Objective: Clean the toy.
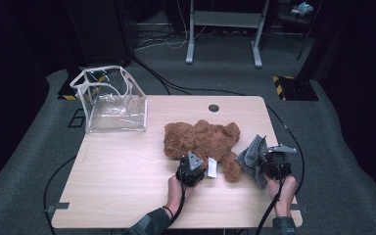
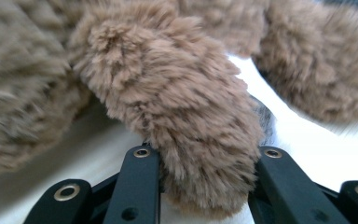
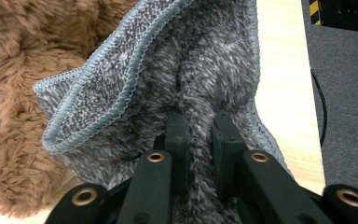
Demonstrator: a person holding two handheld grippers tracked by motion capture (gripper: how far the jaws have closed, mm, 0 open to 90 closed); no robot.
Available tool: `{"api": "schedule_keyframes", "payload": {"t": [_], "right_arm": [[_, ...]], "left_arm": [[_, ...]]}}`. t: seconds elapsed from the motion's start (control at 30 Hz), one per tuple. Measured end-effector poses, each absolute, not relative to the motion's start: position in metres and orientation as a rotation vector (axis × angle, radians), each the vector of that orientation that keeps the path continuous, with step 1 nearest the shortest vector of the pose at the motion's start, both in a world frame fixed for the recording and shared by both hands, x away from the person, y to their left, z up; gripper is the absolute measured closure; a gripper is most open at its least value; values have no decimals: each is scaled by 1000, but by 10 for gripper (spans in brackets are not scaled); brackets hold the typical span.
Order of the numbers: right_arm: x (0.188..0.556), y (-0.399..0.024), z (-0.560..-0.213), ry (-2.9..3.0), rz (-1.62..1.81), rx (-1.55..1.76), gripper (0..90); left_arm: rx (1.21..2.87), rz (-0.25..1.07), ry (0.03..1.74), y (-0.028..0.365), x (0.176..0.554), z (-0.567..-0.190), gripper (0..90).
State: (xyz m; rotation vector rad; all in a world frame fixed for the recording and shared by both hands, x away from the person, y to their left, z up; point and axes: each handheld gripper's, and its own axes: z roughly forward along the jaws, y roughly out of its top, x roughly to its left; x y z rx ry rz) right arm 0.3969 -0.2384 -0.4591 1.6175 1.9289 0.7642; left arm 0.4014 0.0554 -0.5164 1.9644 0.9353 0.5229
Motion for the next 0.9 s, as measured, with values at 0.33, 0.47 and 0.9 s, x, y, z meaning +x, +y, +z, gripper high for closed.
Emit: {"api": "schedule_keyframes", "payload": {"t": [0.33,0.47,0.9], "right_arm": [[396,-241,-458,1927,758,1614,793],[396,-241,-460,1922,762,1625,792],[396,-241,-457,1922,760,1619,792]], "left_arm": [[1891,541,851,64,412,-491,728],[1871,560,817,65,415,-480,731],[1786,593,716,71,411,-440,740]]}}
